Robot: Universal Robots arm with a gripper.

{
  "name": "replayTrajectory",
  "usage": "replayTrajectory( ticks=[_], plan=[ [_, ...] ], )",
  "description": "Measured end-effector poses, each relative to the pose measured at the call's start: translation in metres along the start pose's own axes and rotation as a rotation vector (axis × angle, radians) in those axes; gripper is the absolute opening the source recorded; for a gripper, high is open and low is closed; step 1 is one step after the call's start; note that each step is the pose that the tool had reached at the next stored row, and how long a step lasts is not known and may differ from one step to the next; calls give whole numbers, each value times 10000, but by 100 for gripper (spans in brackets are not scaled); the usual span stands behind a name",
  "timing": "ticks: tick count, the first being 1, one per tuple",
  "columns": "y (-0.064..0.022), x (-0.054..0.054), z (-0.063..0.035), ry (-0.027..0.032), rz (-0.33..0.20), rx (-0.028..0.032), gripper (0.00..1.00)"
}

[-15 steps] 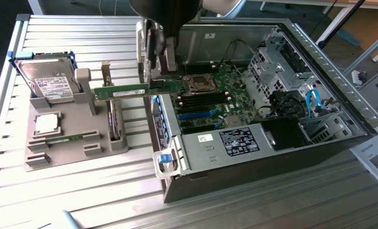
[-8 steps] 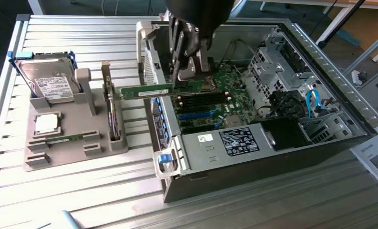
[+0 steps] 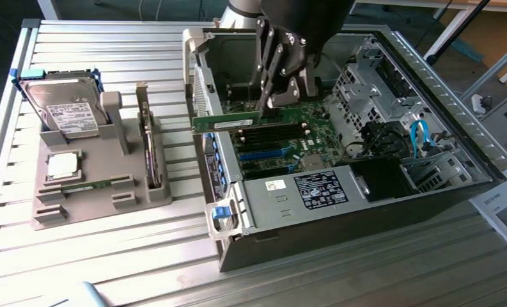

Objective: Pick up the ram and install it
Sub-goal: 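Pick up the ram and move it above insertion slot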

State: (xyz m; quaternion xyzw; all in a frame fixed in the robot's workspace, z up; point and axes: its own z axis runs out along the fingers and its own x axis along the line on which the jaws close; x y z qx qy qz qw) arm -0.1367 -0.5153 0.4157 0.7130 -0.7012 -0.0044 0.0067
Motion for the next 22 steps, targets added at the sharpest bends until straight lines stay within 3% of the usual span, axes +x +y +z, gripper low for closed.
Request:
replayTrajectory(
  ticks=[14,17,22],
  plan=[
    [-649,71,-9,-1,-1,-24,12],
    [-736,75,-11,0,-1,-24,12],
    [-776,77,-13,-32,-1,-25,12]
  ],
)
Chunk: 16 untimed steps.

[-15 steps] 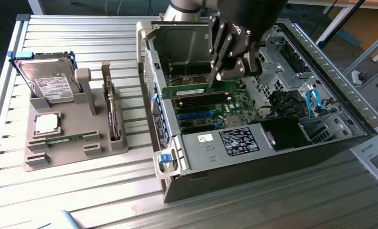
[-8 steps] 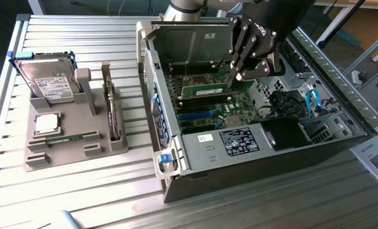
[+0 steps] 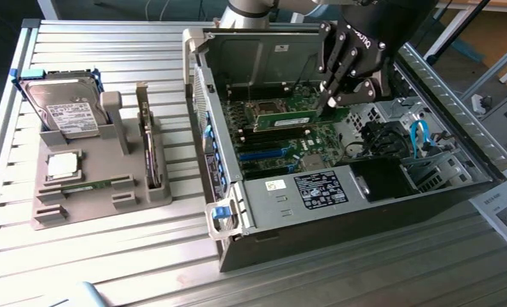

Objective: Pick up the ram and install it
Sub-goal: 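Pick up the ram and move it above insertion slot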

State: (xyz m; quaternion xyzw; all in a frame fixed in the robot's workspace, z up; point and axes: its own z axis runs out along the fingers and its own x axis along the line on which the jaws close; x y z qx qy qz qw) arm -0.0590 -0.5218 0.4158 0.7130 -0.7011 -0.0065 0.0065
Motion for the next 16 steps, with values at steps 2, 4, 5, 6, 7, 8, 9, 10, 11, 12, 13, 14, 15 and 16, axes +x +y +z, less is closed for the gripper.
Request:
replayTrajectory(
  ticks=[2,4,5,6,7,8,9,10,11,12,13,14,15,16],
  plan=[
    [-3,2,1,-55,0,2,12],
    [-4,2,1,-127,-1,3,12],
    [-4,2,1,-136,-2,4,12],
    [-5,2,1,-137,-2,4,12],
    [-4,2,1,-138,-2,4,12],
    [-4,3,5,-201,-4,5,12],
    [-6,2,6,-275,-6,6,12],
    [-7,2,8,-356,-8,8,12],
    [-9,2,7,-420,-8,8,12],
    [-13,2,7,-471,-9,9,12],
    [-33,2,6,-512,-8,10,12],
    [-53,4,7,-519,-7,11,12],
    [-88,6,6,-523,-6,10,12],
    [-115,7,5,-524,-6,10,12]
  ],
)
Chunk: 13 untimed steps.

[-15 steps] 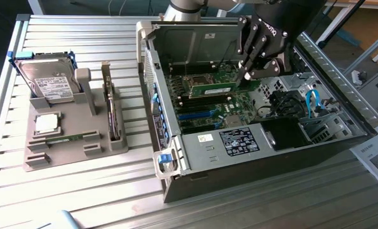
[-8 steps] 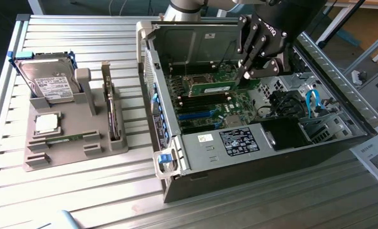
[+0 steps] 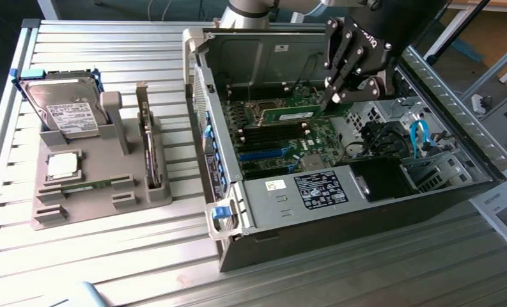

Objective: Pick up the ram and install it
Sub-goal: 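Pick up the ram and move it above insertion slot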

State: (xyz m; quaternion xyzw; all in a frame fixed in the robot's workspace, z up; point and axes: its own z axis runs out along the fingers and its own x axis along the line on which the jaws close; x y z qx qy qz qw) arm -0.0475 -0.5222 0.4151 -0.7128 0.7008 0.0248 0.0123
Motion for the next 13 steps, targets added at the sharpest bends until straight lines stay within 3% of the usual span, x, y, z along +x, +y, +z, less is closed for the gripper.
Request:
replayTrajectory(
  ticks=[6,13],
  plan=[
    [-169,10,-4,-26,3,1,12],
    [-362,32,-8,-137,3,3,12]
  ],
)
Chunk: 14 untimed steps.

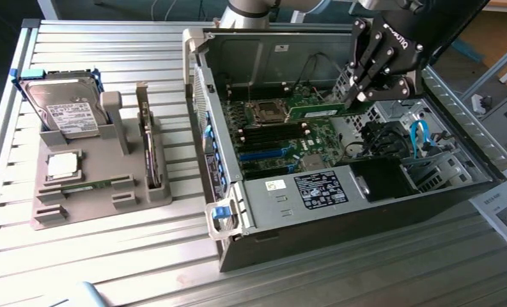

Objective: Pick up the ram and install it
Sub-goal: 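Pick up the ram and move it above insertion slot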

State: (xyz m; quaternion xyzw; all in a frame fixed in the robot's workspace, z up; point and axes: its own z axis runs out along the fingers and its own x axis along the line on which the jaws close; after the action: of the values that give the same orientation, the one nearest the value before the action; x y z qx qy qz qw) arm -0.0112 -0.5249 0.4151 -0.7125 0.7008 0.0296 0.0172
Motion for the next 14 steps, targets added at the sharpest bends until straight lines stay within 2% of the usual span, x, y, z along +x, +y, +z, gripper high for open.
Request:
replayTrajectory(
  ticks=[3,7,14],
  plan=[
    [-126,10,-3,-57,0,1,12],
    [-227,17,-6,-101,-1,1,12],
    [-233,-22,0,-103,10,2,12]
  ],
)
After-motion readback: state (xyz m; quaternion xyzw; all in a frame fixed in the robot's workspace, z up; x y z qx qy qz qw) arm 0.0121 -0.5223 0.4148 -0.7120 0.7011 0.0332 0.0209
